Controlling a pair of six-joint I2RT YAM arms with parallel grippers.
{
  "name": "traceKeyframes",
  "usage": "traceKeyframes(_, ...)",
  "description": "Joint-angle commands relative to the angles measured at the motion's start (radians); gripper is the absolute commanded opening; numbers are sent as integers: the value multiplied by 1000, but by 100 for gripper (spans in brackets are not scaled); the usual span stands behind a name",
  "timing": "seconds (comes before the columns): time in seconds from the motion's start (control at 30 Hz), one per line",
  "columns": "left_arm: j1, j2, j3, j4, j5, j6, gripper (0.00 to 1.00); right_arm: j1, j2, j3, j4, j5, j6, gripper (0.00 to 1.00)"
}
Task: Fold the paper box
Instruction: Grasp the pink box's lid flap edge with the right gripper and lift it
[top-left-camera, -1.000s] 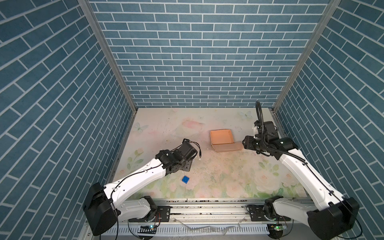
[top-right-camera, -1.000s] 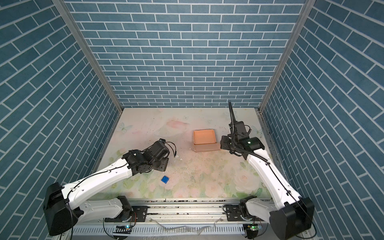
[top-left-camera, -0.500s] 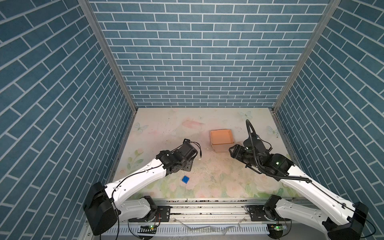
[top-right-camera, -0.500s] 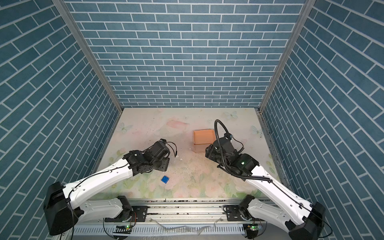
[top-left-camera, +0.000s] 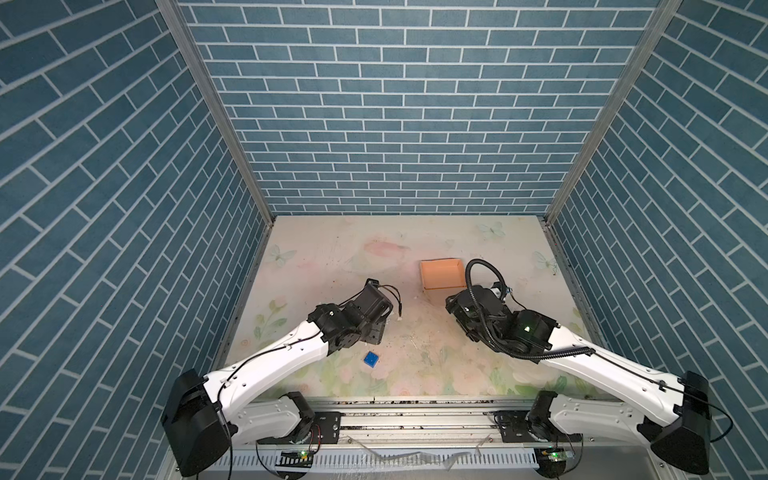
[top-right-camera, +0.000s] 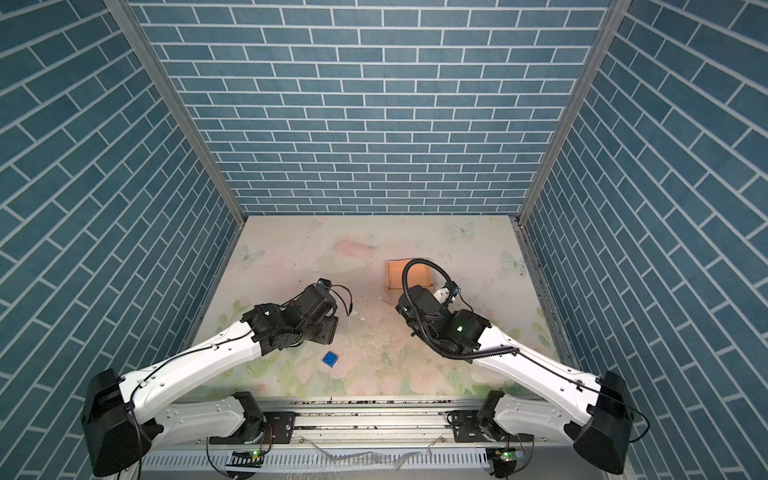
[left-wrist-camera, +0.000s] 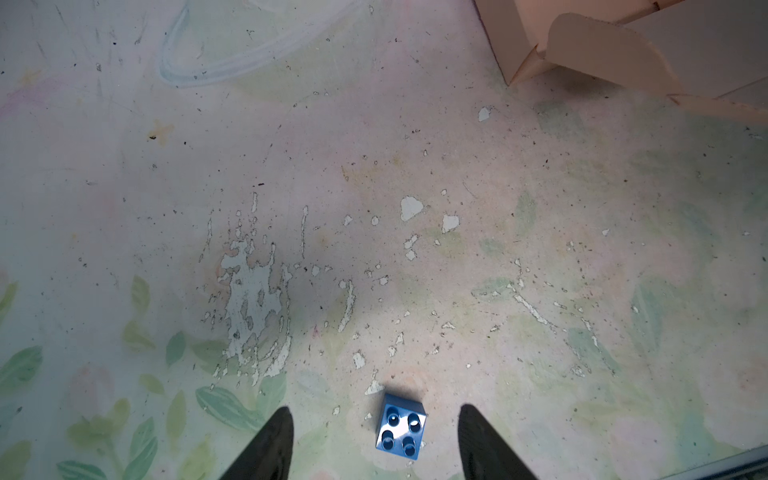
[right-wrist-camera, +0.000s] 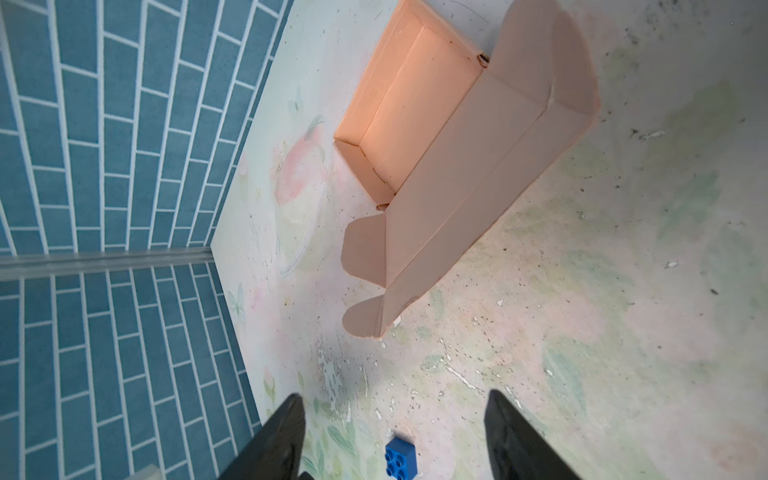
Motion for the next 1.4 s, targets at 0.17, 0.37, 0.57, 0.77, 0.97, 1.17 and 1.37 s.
traceKeyframes(0.17, 12, -37, -29, -3, 3, 14, 65, -5, 72, -41, 85, 29, 202, 68)
traceKeyframes(0.37, 18, -43, -31, -9, 7, 16, 65, -48, 116, -79, 171, -18, 277, 66)
traceKeyframes(0.57, 21, -42, -22, -11, 7, 19, 65, -90, 164, -106, 239, -41, 314, 61)
traceKeyframes(0.77, 23, -38, -18, -19, 6, 20, 65, -130, 181, -128, 280, -52, 319, 45)
traceKeyframes(0.97, 25, -38, -23, -16, 6, 19, 65, -153, 167, -153, 279, -47, 315, 22)
traceKeyframes(1.17, 27, -31, -23, -11, 8, 19, 65, -162, 135, -162, 251, -41, 288, 10)
traceKeyframes(1.37, 38, -18, -26, -5, 10, 20, 65, -164, 82, -148, 179, -47, 201, 5)
